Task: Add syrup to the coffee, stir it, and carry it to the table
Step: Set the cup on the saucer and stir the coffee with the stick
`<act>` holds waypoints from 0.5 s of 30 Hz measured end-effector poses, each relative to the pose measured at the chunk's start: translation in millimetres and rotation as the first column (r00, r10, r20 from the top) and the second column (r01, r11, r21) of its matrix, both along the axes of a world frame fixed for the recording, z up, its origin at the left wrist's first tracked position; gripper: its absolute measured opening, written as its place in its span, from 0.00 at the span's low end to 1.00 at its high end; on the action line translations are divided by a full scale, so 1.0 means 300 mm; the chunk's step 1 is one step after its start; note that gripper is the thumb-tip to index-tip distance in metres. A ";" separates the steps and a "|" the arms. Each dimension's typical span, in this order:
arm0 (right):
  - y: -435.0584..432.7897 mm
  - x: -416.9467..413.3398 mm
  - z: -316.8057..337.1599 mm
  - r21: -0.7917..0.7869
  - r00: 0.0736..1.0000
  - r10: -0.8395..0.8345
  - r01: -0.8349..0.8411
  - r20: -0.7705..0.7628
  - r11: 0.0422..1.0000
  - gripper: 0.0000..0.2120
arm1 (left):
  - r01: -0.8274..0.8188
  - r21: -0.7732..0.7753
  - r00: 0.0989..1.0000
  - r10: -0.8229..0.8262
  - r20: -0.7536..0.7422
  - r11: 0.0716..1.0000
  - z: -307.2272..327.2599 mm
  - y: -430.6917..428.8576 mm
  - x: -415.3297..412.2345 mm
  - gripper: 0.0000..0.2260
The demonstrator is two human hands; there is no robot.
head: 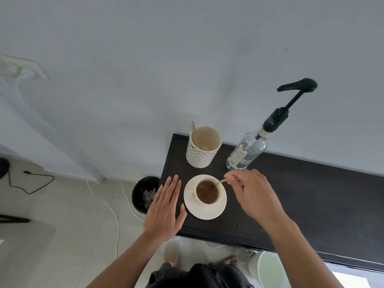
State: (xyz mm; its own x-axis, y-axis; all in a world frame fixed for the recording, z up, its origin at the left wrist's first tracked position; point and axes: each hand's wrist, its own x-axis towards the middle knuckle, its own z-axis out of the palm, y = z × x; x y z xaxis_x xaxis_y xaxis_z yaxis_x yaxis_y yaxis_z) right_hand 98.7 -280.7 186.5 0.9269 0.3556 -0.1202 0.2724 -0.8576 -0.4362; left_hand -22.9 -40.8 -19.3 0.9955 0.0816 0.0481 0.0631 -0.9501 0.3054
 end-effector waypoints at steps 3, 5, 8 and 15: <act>0.015 -0.015 0.007 0.117 0.992 0.078 -0.067 -0.095 0.991 0.11 | 0.003 0.001 1.000 -0.003 0.005 1.000 -0.002 0.000 0.001 0.35; 0.010 -0.013 0.000 0.048 0.989 0.092 -0.087 -0.118 0.995 0.11 | 0.005 0.004 1.000 -0.005 0.004 1.000 -0.003 0.000 0.002 0.35; -0.004 0.001 -0.013 -0.101 1.000 0.003 -0.004 -0.005 0.995 0.11 | -0.003 0.012 1.000 0.003 -0.008 1.000 -0.004 0.001 0.003 0.35; 0.009 -0.022 -0.003 0.101 0.987 0.128 -0.118 -0.100 0.988 0.11 | 0.002 0.010 1.000 -0.002 0.003 1.000 -0.005 0.000 0.004 0.36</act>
State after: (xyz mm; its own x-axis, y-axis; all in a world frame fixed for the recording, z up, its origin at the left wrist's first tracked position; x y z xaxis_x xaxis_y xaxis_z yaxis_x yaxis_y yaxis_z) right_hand 92.1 -278.0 185.7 0.8591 0.4808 -0.1756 0.3215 -0.7738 -0.5457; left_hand -21.7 -40.7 -20.7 0.9955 0.0790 0.0515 0.0603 -0.9533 0.2961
